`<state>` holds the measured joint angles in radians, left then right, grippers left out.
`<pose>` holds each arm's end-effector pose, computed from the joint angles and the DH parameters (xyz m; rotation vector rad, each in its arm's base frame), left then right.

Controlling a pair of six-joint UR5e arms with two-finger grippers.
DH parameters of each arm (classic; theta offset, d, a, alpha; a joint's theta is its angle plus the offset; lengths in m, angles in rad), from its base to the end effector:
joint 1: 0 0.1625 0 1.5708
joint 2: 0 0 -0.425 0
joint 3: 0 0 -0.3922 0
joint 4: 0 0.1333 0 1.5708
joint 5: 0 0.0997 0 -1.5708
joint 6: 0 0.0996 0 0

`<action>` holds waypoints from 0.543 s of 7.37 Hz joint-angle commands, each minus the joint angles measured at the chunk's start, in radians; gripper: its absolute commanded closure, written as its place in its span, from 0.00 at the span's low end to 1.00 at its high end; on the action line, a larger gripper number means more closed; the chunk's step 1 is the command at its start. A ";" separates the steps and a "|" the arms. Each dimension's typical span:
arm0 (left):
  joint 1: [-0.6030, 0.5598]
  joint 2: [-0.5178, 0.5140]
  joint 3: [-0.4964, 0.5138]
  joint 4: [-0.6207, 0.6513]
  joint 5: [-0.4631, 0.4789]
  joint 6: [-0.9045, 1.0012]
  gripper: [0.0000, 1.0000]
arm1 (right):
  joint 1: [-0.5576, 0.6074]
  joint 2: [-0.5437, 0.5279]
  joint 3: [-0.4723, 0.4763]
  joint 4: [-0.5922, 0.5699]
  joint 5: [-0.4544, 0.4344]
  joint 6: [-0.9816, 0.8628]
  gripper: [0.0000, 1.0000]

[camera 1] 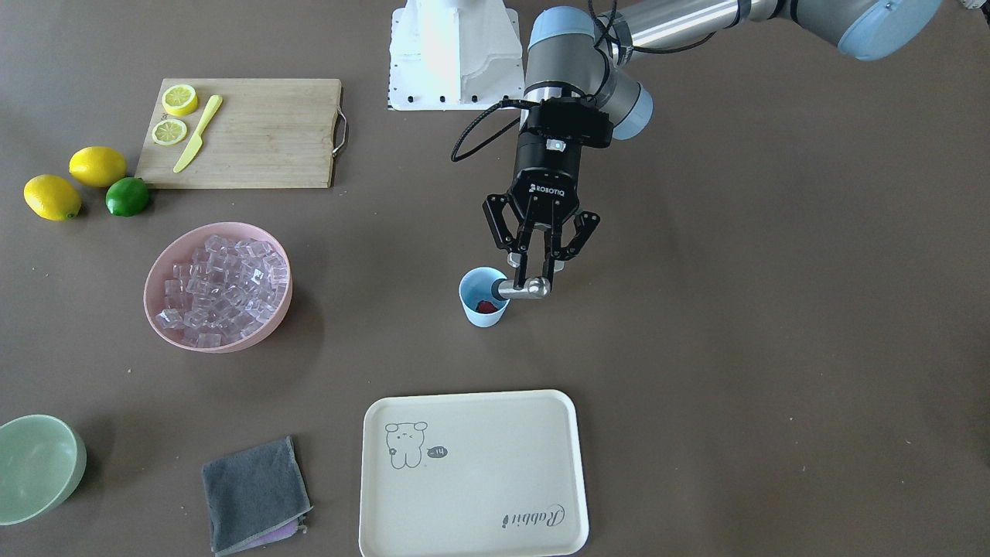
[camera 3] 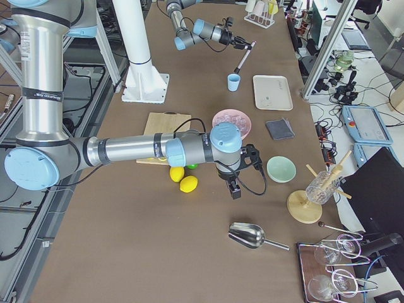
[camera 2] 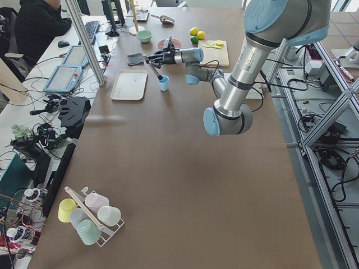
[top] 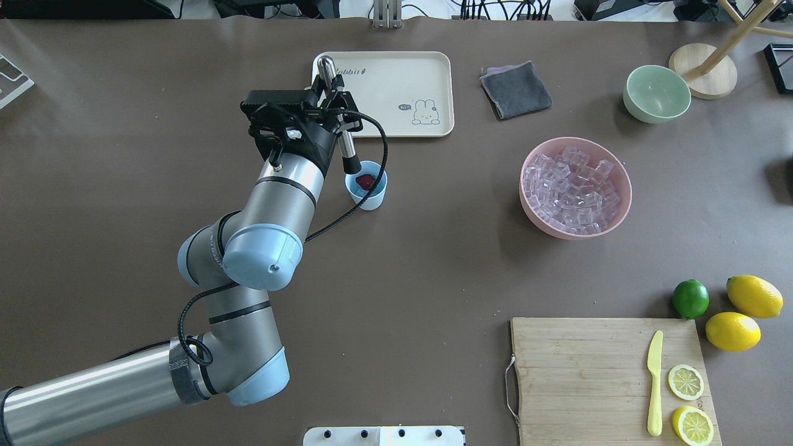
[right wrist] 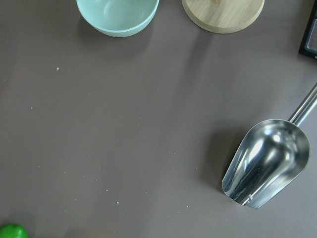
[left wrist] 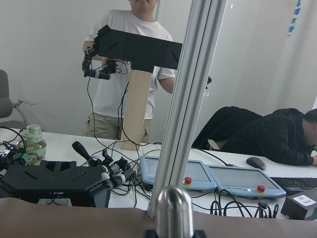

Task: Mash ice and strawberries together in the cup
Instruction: 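Press the metal rod down on the strawberry and ice in the cup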

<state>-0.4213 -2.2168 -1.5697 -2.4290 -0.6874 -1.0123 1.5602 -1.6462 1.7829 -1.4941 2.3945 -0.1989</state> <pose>0.4972 -0.4532 0.1709 1.2713 0.8932 -0.5523 0.0553 -0.4689 0.5779 0.2783 -0.8006 -0.2847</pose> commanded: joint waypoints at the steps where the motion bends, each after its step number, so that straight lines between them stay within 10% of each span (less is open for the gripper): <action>1: 0.031 -0.017 0.007 0.036 0.035 -0.003 0.76 | 0.000 -0.012 0.001 0.000 0.000 -0.001 0.01; 4: 0.050 -0.007 0.037 0.036 0.054 -0.011 0.76 | 0.001 -0.017 0.010 -0.005 0.002 -0.001 0.01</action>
<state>-0.3753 -2.2251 -1.5540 -2.3895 -0.6375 -1.0192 1.5609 -1.6619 1.7911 -1.4962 2.3959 -0.1994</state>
